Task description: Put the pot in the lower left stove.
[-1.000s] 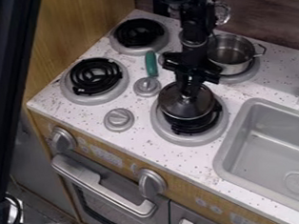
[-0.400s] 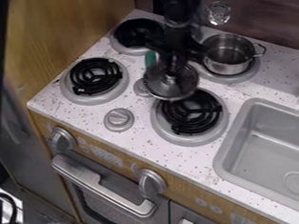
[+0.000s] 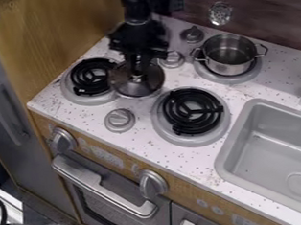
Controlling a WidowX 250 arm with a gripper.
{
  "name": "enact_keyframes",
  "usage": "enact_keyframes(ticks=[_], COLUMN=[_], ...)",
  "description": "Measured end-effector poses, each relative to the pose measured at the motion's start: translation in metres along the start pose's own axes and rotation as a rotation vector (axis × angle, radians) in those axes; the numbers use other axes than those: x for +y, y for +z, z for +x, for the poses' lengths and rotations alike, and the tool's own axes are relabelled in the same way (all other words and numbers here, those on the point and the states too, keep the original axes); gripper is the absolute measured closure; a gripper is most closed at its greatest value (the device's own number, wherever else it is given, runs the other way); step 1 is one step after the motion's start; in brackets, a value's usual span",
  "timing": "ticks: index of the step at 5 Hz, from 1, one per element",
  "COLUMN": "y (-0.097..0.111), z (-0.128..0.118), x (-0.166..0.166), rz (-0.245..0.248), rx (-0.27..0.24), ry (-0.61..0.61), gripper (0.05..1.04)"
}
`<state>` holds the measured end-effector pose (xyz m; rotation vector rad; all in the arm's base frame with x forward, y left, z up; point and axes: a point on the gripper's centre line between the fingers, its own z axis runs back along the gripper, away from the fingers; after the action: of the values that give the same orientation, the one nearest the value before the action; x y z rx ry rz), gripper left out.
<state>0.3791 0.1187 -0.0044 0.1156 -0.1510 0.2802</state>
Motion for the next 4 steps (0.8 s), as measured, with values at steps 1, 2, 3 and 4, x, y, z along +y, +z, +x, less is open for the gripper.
enact_keyframes(ticks=[1,2,3,4], y=[-0.007,-0.01,-0.011,-0.018], z=[-0.008,-0.009,-0.008,-0.004], x=[0.022,0.04,0.057,0.068], rz=[0.003,-0.005,-0.003,0.007], rx=[0.012,-0.003,-0.01,0.0], ry=[0.061,0.12,0.162,0.161], gripper=[0.84,0.84,0.84,0.84])
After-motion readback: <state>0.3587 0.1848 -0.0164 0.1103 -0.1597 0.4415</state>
